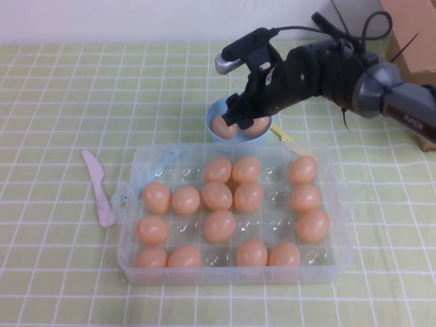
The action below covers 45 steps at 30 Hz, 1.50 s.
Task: Take an egg out of the egg box
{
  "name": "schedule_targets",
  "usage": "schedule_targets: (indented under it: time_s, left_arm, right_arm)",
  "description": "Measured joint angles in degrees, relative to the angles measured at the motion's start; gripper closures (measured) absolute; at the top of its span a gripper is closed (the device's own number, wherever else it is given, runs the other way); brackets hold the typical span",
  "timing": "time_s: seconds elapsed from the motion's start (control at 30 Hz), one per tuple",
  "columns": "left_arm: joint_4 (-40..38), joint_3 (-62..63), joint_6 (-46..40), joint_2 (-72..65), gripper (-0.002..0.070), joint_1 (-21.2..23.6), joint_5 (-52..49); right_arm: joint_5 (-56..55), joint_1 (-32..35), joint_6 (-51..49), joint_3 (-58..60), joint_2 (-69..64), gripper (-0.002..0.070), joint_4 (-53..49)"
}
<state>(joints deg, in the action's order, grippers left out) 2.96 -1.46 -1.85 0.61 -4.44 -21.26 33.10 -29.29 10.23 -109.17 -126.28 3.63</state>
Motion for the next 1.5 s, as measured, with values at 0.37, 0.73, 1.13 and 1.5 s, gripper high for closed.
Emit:
schedule_targets:
  time_s: [0.37, 0.73, 1.13, 1.5]
  left_arm:
    - [0.00, 0.00, 0.00, 0.00, 0.0679, 0.00, 0.00]
    - [0.00, 0.00, 0.00, 0.00, 0.0679, 0.00, 0.00]
    - [0.00, 0.00, 0.00, 0.00, 0.0679, 0.00, 0.00]
    - [0.00, 0.00, 0.00, 0.00, 0.0679, 0.00, 0.00]
  right_arm:
    - [0.00, -3.96, -2.31, 9.58, 15.64, 0.0671, 2.00]
    - [-7.68, -6.26, -2.31, 34.92, 42.15, 0.0691, 1.88]
    - [4.54, -6.39, -2.31, 44.95, 62.82, 0.0692, -1.32]
    - [-13.78, -6.39, -2.31, 67.46, 79.41, 0.0692, -5.41]
